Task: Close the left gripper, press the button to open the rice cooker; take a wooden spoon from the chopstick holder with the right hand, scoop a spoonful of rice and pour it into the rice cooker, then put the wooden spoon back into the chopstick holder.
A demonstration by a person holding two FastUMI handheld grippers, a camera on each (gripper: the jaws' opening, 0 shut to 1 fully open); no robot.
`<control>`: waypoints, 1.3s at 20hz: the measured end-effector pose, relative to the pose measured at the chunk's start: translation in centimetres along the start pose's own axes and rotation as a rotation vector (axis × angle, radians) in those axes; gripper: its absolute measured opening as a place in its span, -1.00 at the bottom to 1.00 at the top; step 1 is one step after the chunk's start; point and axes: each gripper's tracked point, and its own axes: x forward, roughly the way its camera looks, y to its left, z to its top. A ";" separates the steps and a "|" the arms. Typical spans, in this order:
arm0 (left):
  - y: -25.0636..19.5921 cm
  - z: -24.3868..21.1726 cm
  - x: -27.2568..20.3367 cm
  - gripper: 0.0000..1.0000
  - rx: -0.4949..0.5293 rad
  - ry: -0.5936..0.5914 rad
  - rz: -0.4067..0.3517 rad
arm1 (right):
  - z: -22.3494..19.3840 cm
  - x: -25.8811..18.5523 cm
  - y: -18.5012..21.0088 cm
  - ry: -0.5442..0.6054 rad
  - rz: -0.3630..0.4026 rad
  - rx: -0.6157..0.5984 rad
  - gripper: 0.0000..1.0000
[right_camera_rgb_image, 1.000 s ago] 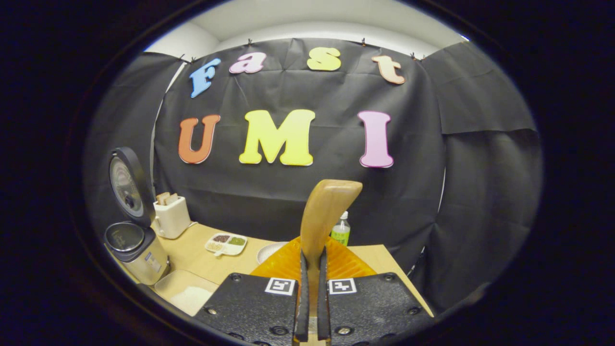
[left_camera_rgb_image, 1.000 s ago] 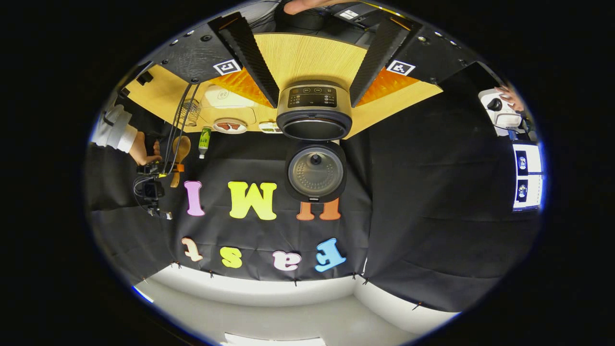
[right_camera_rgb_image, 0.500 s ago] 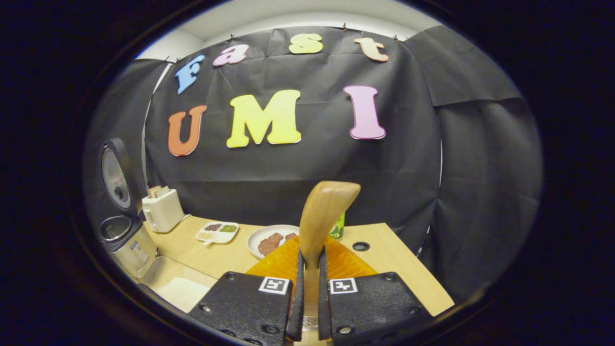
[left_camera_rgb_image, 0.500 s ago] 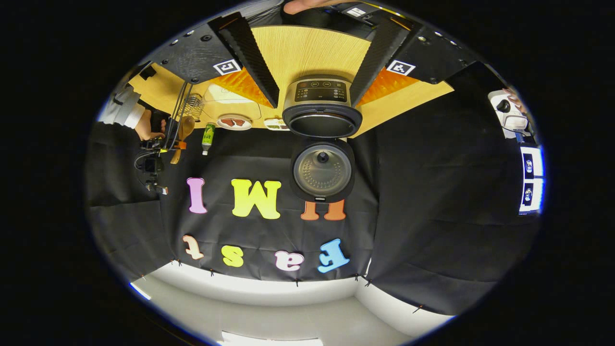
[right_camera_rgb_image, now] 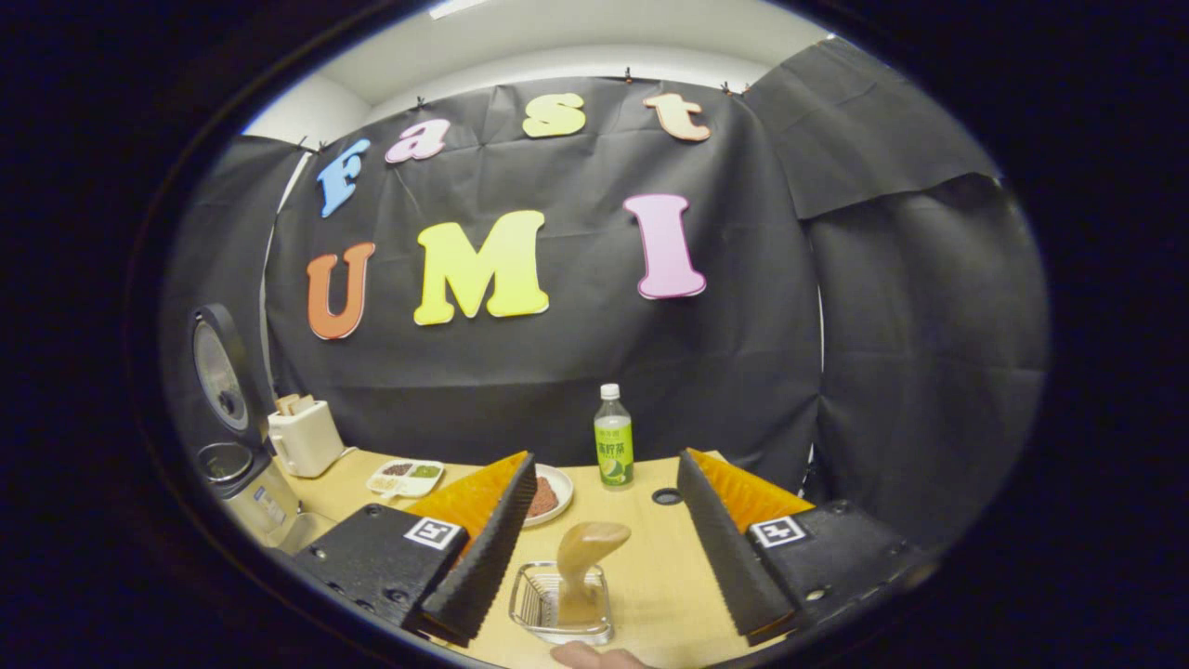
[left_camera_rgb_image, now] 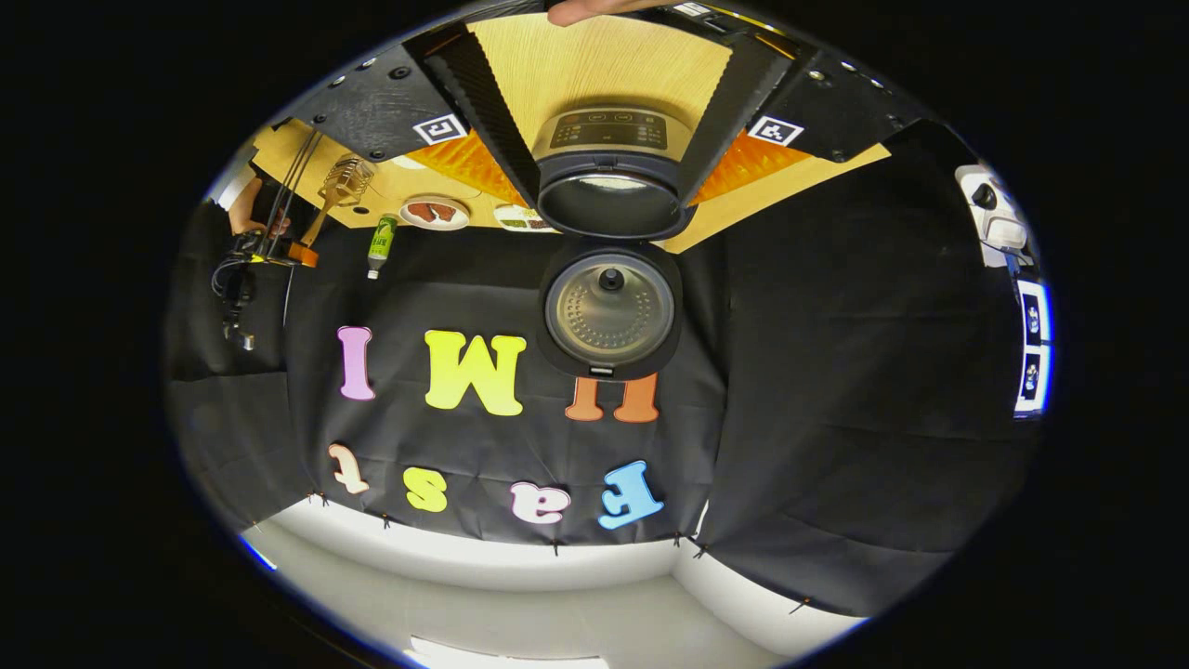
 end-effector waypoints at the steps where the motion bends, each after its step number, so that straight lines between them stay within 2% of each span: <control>1: 0.1 -0.1 -0.1 0.89 0.009 0.006 -0.009 | 0.5 -0.7 -0.7 0.017 -0.014 -0.026 0.89; 2: 0.1 -0.4 -0.1 0.89 0.016 0.014 -0.008 | 1.1 -1.9 -1.1 0.016 -0.007 -0.031 1.00; 6: 0.1 -0.2 0.0 0.89 0.037 0.019 0.011 | 3.8 -6.4 -2.4 0.005 -0.020 0.020 1.00; 7: 0.0 -0.1 0.0 0.89 0.040 0.018 0.017 | 4.0 -7.6 -2.7 0.006 -0.030 0.016 0.94; 8: 0.0 -0.1 0.1 0.89 0.042 0.014 0.017 | 4.4 -8.9 -2.9 0.003 -0.042 0.020 1.00; 9: -0.1 0.2 0.0 0.89 0.043 0.007 0.017 | 4.8 -10.1 -2.8 -0.004 -0.042 0.024 0.92; 10: 0.0 0.2 0.0 0.89 0.048 0.004 0.014 | 5.1 -11.3 -2.7 -0.015 -0.045 0.035 1.00; 11: 0.1 0.4 -0.1 0.89 0.053 0.000 0.014 | 5.3 -12.4 -2.6 -0.023 -0.045 0.052 1.00; 14: -0.5 0.4 -0.4 0.89 0.040 0.008 -0.016 | 4.6 -15.2 -1.2 -0.027 0.033 0.045 1.00; 15: -0.5 0.6 -0.6 0.89 0.048 0.012 -0.039 | 4.0 -15.8 -1.1 -0.018 0.049 0.035 0.93; 19: 0.4 3.4 -0.8 0.89 0.084 -0.045 -0.007 | 3.3 -17.6 -1.5 -0.026 0.079 0.082 1.00; 20: 0.2 3.8 -0.5 0.89 0.072 -0.046 -0.016 | 3.5 -17.8 -1.6 -0.037 0.082 0.090 0.92; 21: -0.1 4.7 0.2 0.89 0.052 -0.042 -0.026 | 3.5 -18.1 -1.6 -0.041 0.090 0.078 1.00; 26: -0.3 7.1 4.6 0.89 0.008 -0.059 -0.028 | 3.3 -18.1 -0.7 -0.047 0.132 0.034 1.00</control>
